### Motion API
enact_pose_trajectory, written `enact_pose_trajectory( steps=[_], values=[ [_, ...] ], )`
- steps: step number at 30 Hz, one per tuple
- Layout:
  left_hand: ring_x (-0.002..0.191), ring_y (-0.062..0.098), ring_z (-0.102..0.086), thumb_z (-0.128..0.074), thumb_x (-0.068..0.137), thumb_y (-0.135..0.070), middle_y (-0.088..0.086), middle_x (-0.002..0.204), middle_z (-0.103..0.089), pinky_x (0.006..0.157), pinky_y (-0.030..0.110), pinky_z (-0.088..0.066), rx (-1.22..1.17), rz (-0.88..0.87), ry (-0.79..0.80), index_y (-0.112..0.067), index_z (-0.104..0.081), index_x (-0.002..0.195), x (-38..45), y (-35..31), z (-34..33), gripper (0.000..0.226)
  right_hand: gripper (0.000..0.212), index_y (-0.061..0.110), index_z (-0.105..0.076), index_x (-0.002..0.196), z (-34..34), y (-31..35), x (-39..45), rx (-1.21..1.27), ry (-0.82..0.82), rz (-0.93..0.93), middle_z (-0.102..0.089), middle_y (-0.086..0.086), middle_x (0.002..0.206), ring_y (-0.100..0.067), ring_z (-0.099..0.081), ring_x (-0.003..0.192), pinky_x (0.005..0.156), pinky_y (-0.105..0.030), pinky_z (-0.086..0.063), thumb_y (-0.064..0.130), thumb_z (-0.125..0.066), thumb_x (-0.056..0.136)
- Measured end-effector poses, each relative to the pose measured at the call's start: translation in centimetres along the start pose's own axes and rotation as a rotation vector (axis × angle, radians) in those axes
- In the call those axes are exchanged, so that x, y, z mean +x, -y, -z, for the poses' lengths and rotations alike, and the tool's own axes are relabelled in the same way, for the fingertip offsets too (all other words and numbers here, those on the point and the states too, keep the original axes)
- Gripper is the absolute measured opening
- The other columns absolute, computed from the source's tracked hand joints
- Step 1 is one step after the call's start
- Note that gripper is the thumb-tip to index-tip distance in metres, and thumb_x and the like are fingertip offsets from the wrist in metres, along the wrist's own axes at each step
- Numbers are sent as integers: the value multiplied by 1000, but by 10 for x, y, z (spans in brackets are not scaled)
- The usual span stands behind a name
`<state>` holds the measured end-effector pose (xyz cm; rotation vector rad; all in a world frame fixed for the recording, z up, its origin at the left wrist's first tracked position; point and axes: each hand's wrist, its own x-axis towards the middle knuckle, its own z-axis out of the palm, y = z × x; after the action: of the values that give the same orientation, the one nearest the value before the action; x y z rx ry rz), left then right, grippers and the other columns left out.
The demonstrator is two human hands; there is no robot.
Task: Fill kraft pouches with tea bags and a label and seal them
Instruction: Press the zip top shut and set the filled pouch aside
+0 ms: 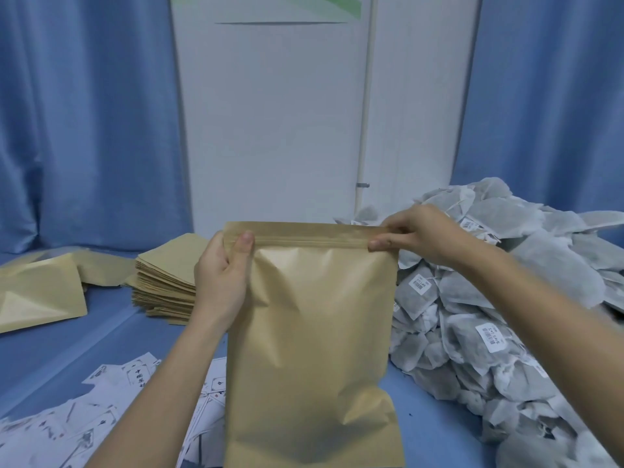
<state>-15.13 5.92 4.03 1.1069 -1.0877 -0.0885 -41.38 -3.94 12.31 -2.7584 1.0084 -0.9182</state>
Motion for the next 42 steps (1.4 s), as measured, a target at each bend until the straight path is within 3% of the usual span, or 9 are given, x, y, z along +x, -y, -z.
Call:
enact_pose_trajectory(
  steps=[3,6,11,18,24,29,35,38,42],
  values=[
    [73,17,-43,-50,84,-60,7,79,-50,68,35,-38,-53,31,5,-1,-51,89,2,1,1,59,22,31,-63,68,-9,-1,-7,304,-139,-79,-59,18,57,3,-53,58,58,-9,-40,49,-72,61],
    [80,18,-46,-49,79,-63,6,87,-51,78,41,-44,-110,73,-34,4,-51,100,6,3,5,70,50,23,-64,108,-34,-14,-29,812,-73,-187,-73,8,81,-4,-68,80,67,-14,-52,37,-78,61],
    [82,15,-55,-59,82,-57,5,90,-61,77,38,-46,-202,99,8,-2,-56,101,3,2,3,58,36,18,-74,89,-102,-15,-61,1010,94,-365,-73,0,97,-13,-69,88,67,-19,-53,48,-69,69],
    [90,22,-71,-82,64,-44,5,100,-74,64,25,-54,-133,538,585,-16,-70,102,-8,25,31,49,36,7,-68,95,-108,2,-33,1174,-277,-596,-68,-21,97,-25,-60,78,65,-34,-46,41,-63,83],
    [78,24,-72,-71,72,-30,12,96,-73,58,30,-57,-296,778,451,-6,-69,105,4,21,53,41,35,2,-59,116,-121,23,-35,1546,-23,-550,-69,-12,100,-22,-66,83,69,-31,-55,18,-56,85],
    [73,18,-72,-51,89,-36,3,89,-75,57,30,-58,-717,874,284,-15,-79,83,-8,33,75,36,16,7,-63,101,-142,44,-40,1582,2,-611,-65,-6,72,-11,-61,52,41,-17,-44,9,-51,90],
    [100,42,-65,-51,87,-54,21,113,-66,85,51,-53,-1160,792,-25,-5,-70,104,-18,55,108,56,12,3,-53,101,-195,123,42,1730,10,-630,-58,-12,74,-21,-58,57,45,-31,-47,5,-49,90],
    [104,43,-63,-34,95,-56,24,116,-64,90,51,-47,-1083,769,-165,-10,-59,119,2,57,126,58,41,0,-43,129,-219,230,143,1858,201,-574,-58,-20,108,-29,-61,88,71,-41,-52,29,-39,100],
    [70,19,-64,-32,101,-42,4,72,-66,68,32,-49,-934,707,-307,-15,-64,86,39,58,159,44,63,12,-37,136,-261,302,191,1430,421,-512,-55,-12,92,-30,-58,96,80,-37,-47,58,-28,94]
  ],
)
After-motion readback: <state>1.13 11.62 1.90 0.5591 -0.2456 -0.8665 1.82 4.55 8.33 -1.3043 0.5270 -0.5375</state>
